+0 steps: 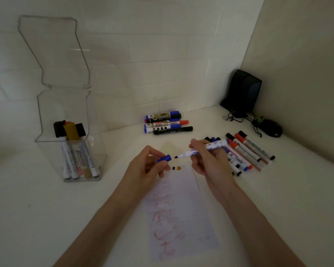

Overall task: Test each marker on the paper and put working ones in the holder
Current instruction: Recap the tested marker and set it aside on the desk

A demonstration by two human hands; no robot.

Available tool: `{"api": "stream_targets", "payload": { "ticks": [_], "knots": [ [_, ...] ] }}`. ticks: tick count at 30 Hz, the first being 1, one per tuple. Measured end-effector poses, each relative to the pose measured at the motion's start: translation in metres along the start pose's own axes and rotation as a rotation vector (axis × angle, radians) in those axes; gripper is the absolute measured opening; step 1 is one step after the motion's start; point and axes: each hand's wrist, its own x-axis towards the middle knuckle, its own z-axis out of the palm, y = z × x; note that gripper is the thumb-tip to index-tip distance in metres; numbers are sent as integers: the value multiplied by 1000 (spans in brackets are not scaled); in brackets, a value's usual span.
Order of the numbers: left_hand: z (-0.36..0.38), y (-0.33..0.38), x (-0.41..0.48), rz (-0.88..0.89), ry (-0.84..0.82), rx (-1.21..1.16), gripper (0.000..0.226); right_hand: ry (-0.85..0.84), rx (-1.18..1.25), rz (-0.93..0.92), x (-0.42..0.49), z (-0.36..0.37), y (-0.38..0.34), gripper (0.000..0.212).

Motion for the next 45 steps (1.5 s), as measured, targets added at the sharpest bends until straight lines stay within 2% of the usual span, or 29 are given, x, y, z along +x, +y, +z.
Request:
{"api": "stream_targets", "payload": {
  "ticks": [4,9,12,15,18,21,26,32,37,40,41,43,45],
  "knots": [
    [1,0,0,9,-15,-10,5,-52,-37,-9,-2,3,2,14],
    [0,-1,0,28,-10,29,6,-194,-170,-28,-7,4,-1,35],
    [-4,-1,2,26,18,68,12,-259,-88,107,-5,-1,-7,45],
    [-7,1,3,75,23,97,14,-213,-151,145,0,-9,-3,42],
    [-8,-1,2,95,68,149,15,-127,-367,60,2,-13,3,31],
    [-2,-3,0,129,63,322,14,-43,-564,-78,3,-10,7,32],
    [4,-5,2,298,119,500,15,113,-555,-197,3,-3,21,31],
    [4,-7,7,340,168,514,16,132,-465,-198,-1,4,26,34],
    [1,-14,8,311,121,489,15,40,-531,-187,4,1,26,34],
    [2,-14,12,219,122,396,14,-136,-662,-171,11,-14,14,42],
    [2,-14,13,198,138,376,15,-214,-726,-200,11,-19,11,38],
    [2,-15,14,180,135,373,21,-328,-891,-247,12,-27,8,16],
    [1,-15,12,173,128,373,33,-306,-1028,-216,14,-33,6,8]
  ]
}}
